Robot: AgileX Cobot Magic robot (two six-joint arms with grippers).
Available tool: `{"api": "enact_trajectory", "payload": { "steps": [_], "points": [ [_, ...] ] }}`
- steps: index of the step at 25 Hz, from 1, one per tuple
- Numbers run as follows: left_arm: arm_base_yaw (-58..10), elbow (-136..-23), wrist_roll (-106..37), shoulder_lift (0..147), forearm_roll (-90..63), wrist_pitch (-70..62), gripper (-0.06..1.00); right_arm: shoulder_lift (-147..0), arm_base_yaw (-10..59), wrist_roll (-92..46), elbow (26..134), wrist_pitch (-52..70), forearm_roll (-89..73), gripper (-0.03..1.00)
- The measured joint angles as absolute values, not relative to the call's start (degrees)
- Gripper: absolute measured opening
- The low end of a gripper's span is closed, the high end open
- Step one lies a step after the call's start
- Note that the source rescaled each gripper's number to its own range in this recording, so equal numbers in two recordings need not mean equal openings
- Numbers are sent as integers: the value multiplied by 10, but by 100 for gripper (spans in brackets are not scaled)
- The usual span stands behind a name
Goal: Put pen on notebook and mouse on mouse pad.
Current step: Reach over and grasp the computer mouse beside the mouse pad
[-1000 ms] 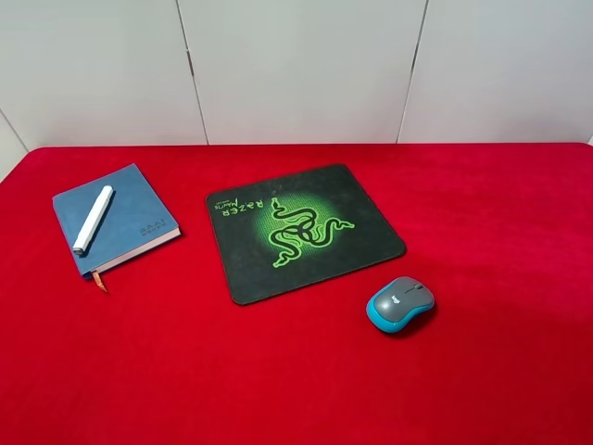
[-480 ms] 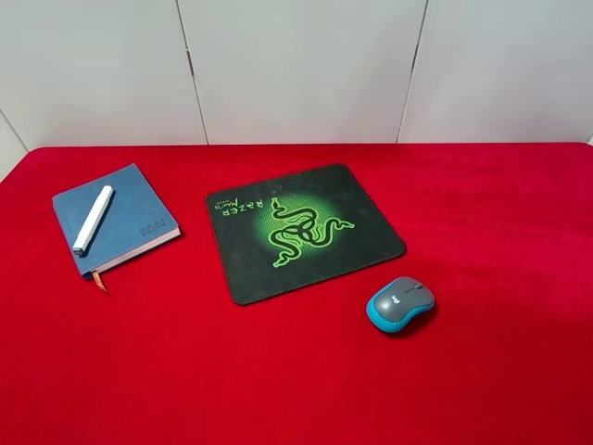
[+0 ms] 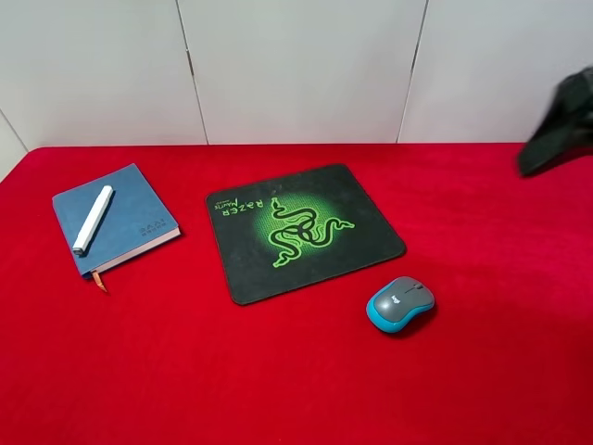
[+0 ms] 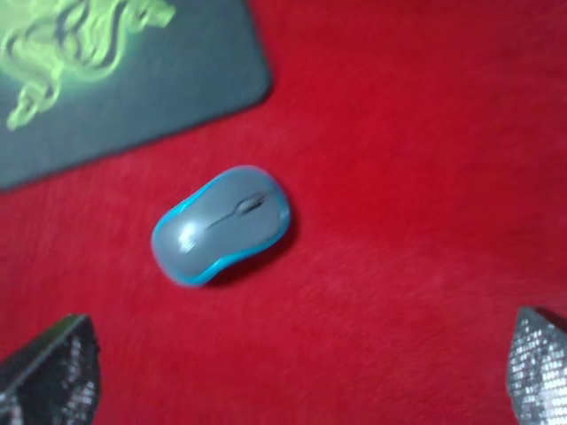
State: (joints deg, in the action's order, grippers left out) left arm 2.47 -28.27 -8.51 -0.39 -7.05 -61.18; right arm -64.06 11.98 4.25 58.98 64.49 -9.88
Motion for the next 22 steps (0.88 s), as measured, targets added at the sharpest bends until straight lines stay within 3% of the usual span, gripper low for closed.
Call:
{"api": "enact_trajectory", "payload": {
  "steps": [8, 22],
  "points": [
    [25, -283, -85, -4, -68, -612, 100, -728, 246, 242, 590, 617, -50, 100],
    [25, -283, -86, -4, -68, -612, 100, -935, 314, 570, 591, 537, -53, 100]
  ]
}}
